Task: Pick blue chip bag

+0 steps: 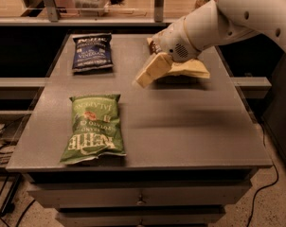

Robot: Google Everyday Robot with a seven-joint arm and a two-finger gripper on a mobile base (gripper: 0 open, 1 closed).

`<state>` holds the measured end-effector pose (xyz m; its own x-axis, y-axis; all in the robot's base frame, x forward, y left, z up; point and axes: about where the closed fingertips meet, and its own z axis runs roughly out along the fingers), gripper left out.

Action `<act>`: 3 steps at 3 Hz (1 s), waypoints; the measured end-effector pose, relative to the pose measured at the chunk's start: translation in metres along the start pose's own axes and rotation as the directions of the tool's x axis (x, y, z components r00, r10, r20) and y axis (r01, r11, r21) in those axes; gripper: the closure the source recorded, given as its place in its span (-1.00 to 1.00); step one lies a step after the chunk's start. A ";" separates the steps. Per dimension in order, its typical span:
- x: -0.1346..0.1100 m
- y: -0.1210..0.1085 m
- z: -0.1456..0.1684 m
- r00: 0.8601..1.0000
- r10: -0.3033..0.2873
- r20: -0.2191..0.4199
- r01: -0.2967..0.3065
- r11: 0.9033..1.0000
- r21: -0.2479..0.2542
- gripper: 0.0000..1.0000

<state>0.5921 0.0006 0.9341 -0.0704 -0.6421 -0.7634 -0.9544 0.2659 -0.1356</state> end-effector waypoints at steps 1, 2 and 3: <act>-0.014 -0.016 0.020 1.000 0.005 0.019 -0.005 1.000 0.018 -1.00; -0.020 -0.038 0.050 0.998 0.050 0.029 -0.052 0.997 0.053 -1.00; -0.033 -0.080 0.104 0.991 0.122 0.053 -0.127 0.985 0.113 -1.00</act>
Offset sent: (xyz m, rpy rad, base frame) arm 0.0903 0.0578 -0.0228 0.0655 0.0060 -0.1541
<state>0.7014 0.0754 0.9041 -0.1709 -0.5661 -0.8064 -0.8989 0.4246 -0.1076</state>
